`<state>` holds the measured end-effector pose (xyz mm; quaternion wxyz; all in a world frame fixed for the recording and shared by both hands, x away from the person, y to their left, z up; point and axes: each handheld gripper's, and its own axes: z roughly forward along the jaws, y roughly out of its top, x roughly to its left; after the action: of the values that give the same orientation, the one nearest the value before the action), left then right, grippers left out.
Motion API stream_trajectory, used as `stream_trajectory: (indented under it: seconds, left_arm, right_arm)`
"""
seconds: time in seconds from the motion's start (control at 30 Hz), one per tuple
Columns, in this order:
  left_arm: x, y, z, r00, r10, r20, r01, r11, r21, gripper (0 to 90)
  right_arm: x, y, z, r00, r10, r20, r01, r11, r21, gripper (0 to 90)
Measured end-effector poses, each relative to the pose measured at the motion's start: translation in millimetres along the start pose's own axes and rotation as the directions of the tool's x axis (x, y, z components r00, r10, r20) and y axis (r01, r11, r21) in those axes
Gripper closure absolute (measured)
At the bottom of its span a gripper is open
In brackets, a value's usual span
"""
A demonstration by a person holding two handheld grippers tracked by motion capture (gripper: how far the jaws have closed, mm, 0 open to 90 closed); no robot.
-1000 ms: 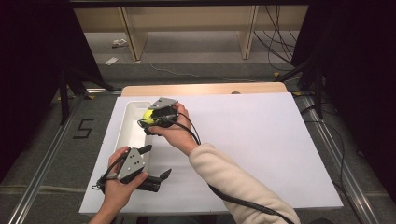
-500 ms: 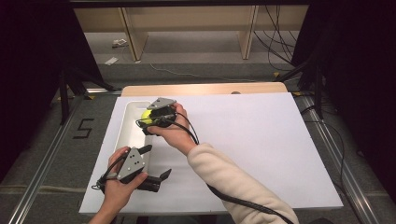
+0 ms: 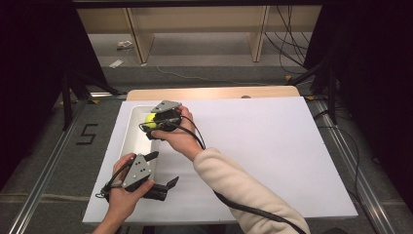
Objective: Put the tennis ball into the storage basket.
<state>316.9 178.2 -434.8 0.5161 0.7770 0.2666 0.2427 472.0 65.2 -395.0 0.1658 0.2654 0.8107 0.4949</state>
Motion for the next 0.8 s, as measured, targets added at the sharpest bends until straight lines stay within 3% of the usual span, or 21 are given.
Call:
stream_trajectory:
  seconds: [0.8]
  left_arm:
    - [-0.7, -0.4, 0.8, 1.0000, -0.005, 0.003, 0.005, 1.0000, 0.000, 0.0]
  right_arm:
    - [5.0, 2.9, 5.4, 0.9999, -0.006, -0.011, 0.006, 1.000, 0.003, 26.9]
